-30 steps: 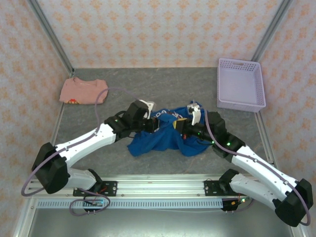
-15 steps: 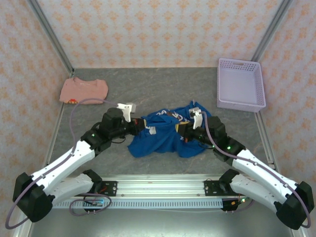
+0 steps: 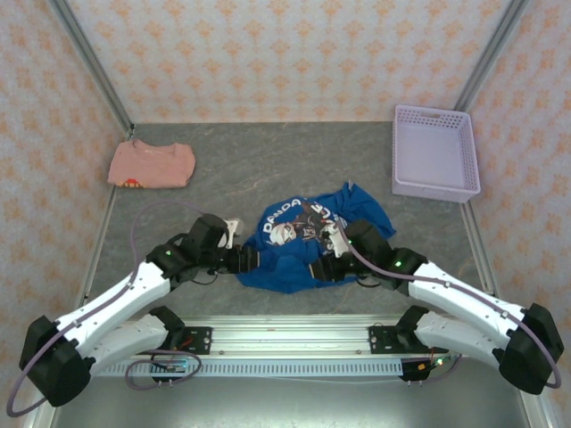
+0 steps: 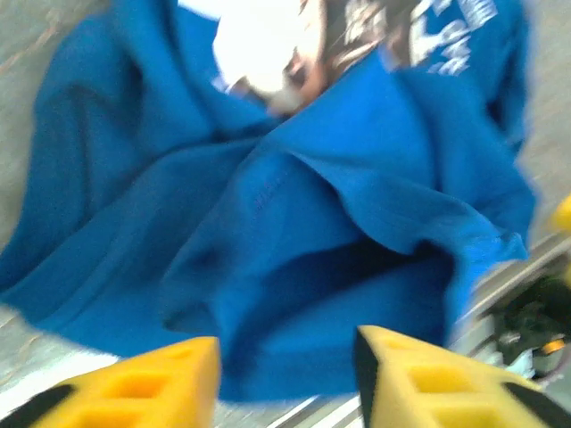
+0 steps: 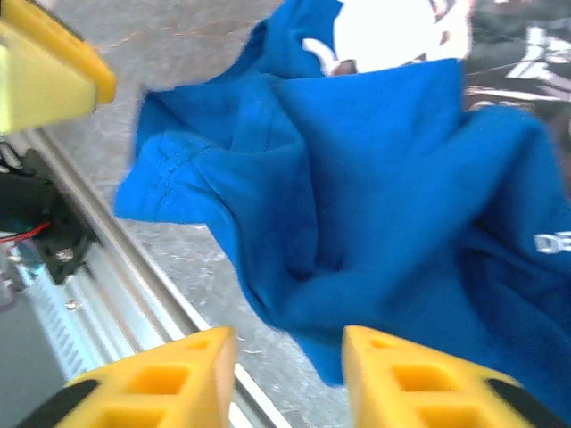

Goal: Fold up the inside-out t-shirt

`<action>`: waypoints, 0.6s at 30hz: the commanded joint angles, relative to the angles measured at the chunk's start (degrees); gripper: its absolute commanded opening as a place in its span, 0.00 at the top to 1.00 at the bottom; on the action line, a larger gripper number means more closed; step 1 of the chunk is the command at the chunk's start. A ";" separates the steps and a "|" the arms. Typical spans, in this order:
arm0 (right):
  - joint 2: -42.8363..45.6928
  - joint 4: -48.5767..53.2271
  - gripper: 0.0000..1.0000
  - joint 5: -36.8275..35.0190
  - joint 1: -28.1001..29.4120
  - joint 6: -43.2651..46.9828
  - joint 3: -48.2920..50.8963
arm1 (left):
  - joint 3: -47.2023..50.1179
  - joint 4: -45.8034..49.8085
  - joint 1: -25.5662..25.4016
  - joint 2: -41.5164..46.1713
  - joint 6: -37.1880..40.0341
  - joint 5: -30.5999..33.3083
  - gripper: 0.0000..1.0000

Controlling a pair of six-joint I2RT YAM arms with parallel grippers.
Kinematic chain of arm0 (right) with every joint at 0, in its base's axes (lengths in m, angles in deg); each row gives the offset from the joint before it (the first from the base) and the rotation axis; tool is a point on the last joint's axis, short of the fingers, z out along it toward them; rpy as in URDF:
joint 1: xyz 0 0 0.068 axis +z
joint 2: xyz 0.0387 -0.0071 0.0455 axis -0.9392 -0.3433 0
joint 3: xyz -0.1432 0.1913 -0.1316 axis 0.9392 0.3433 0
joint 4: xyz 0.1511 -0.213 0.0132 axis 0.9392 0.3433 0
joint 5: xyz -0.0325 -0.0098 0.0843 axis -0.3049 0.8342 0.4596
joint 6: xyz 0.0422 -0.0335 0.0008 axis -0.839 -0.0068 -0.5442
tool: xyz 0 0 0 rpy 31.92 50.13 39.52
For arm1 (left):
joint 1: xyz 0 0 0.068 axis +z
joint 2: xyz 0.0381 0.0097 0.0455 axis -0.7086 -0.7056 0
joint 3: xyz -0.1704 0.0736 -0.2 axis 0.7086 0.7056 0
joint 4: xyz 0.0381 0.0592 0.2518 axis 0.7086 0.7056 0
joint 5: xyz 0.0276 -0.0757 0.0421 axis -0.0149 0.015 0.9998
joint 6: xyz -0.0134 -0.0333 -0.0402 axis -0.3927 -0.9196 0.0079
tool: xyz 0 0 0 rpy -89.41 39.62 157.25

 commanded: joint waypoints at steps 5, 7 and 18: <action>-6.32 -8.17 0.50 -14.81 -11.27 -2.95 -6.38 | -10.57 -1.91 4.99 -7.79 3.30 11.07 0.29; -14.00 -8.03 0.47 -19.29 -12.45 -1.01 -11.90 | -13.02 -6.37 6.24 -15.18 3.89 13.96 0.28; -50.93 1.23 0.28 -28.60 -21.06 6.53 -35.13 | -31.30 -9.25 10.03 -49.26 8.44 4.05 0.26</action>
